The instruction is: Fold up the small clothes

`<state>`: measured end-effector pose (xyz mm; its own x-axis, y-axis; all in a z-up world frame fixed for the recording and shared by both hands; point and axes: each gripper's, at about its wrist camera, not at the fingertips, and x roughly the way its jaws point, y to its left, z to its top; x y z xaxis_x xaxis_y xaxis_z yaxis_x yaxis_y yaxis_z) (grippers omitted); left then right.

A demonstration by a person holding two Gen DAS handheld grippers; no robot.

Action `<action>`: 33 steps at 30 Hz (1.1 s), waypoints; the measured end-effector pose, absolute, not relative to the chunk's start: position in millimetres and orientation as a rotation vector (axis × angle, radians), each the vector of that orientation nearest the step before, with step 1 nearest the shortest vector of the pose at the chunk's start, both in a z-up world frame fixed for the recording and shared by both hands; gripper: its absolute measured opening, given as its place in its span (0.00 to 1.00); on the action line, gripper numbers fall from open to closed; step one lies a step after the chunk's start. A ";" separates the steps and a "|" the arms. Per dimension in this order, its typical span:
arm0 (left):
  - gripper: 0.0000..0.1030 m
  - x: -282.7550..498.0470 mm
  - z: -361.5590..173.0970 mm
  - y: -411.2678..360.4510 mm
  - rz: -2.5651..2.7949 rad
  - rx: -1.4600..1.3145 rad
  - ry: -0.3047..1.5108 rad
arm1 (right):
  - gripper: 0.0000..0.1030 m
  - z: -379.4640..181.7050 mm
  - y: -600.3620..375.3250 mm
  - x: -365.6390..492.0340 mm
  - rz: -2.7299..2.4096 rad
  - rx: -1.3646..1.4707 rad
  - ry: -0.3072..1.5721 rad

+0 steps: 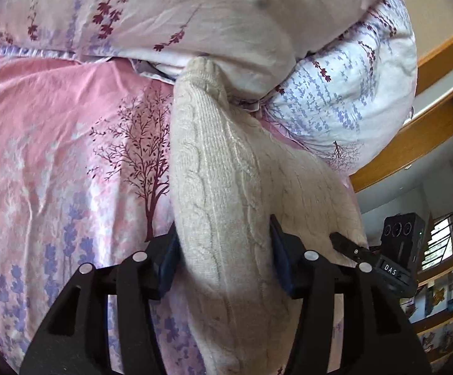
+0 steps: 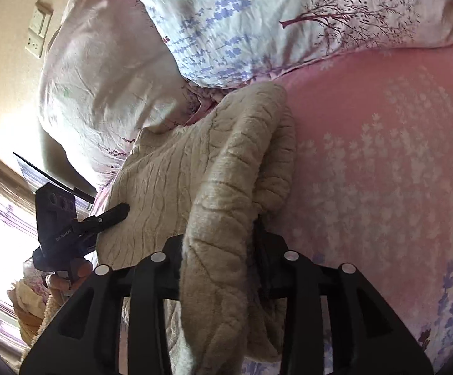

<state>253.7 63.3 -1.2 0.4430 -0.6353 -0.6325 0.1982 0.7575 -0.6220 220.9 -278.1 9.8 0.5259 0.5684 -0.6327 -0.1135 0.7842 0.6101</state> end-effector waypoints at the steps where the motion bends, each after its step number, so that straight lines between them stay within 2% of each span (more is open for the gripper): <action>1: 0.52 252.1 3.0 65.1 -0.532 -0.496 0.975 | 0.39 12.6 -281.9 220.8 0.426 0.546 0.936; 4: 0.52 235.4 28.8 73.4 -0.445 -0.406 0.870 | 0.48 26.1 -303.9 214.4 0.392 0.575 0.872; 7: 0.56 213.6 54.9 69.9 -0.433 -0.356 0.760 | 0.49 27.6 -323.0 220.0 0.378 0.655 0.858; 8: 0.58 206.8 61.3 64.0 -0.449 -0.341 0.739 | 0.47 26.1 -322.0 224.5 0.378 0.660 0.863; 9: 0.60 201.4 65.5 58.7 -0.466 -0.321 0.730 | 0.21 24.3 -318.2 229.4 0.384 0.650 0.864; 10: 0.61 195.8 67.9 53.3 -0.485 -0.299 0.729 | 0.10 22.7 -313.9 229.1 0.392 0.633 0.865; 17: 0.62 201.2 43.8 2.5 -0.519 -0.158 0.803 | 0.09 3.1 -314.3 238.3 0.239 0.636 0.888; 20: 0.63 196.8 43.3 -1.8 -0.496 -0.122 0.791 | 0.14 10.7 -314.5 231.6 0.230 0.590 0.887; 21: 0.65 192.2 45.6 -0.2 -0.496 -0.118 0.784 | 0.22 18.8 -312.4 224.9 0.219 0.556 0.866; 22: 0.69 186.8 48.2 1.5 -0.494 -0.114 0.774 | 0.33 29.4 -309.7 214.7 0.212 0.517 0.834; 24: 0.73 175.1 52.6 2.4 -0.484 -0.094 0.755 | 0.47 47.7 -305.8 191.3 0.266 0.484 0.747; 27: 0.73 160.5 52.9 3.9 -0.523 -0.111 0.750 | 0.48 61.4 -291.3 167.4 0.394 0.461 0.690; 33: 0.73 155.4 39.6 -4.6 -0.579 -0.143 0.797 | 0.48 37.7 -274.8 171.4 0.479 0.513 0.831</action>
<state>155.4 -4.6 39.6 0.5533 -0.5404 -0.6339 0.4354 0.8364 -0.3329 171.4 -274.8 37.7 0.5832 0.5831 -0.5655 -0.1972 0.7770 0.5978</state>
